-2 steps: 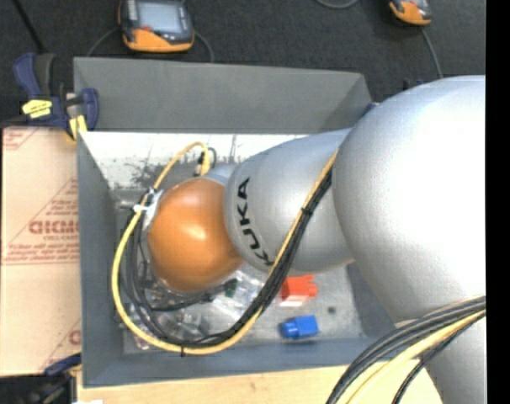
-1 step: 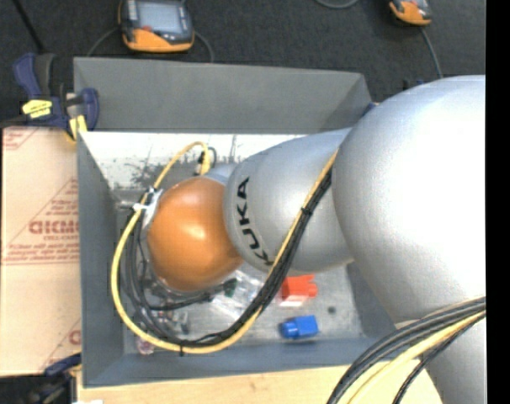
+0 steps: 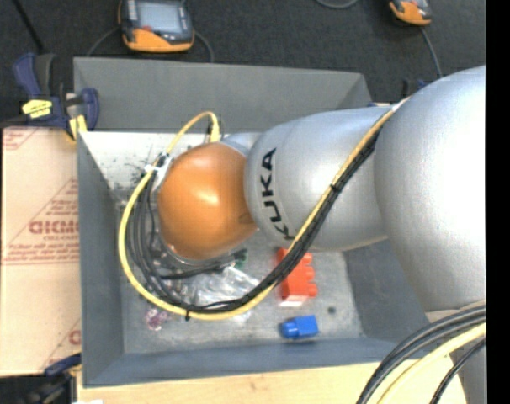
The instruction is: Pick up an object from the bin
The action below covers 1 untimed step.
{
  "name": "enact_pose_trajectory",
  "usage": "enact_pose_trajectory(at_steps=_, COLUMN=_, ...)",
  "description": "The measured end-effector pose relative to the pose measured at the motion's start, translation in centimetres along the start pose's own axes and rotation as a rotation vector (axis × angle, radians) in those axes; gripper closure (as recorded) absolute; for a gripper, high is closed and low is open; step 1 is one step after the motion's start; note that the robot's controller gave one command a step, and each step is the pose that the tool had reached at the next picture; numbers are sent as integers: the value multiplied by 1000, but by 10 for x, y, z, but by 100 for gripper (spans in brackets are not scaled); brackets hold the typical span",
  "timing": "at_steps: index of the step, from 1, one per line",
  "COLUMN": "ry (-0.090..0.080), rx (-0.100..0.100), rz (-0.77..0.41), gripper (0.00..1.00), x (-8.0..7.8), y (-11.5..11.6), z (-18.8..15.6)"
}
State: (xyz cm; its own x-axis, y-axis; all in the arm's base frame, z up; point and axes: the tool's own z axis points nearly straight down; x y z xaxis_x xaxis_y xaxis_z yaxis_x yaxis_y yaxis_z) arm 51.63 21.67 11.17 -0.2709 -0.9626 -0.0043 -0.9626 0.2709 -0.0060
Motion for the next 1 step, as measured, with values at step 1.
enact_pose_trajectory(at_steps=1, ry=-3, rx=4, rz=54, gripper=100, x=2, y=-20, z=-160)
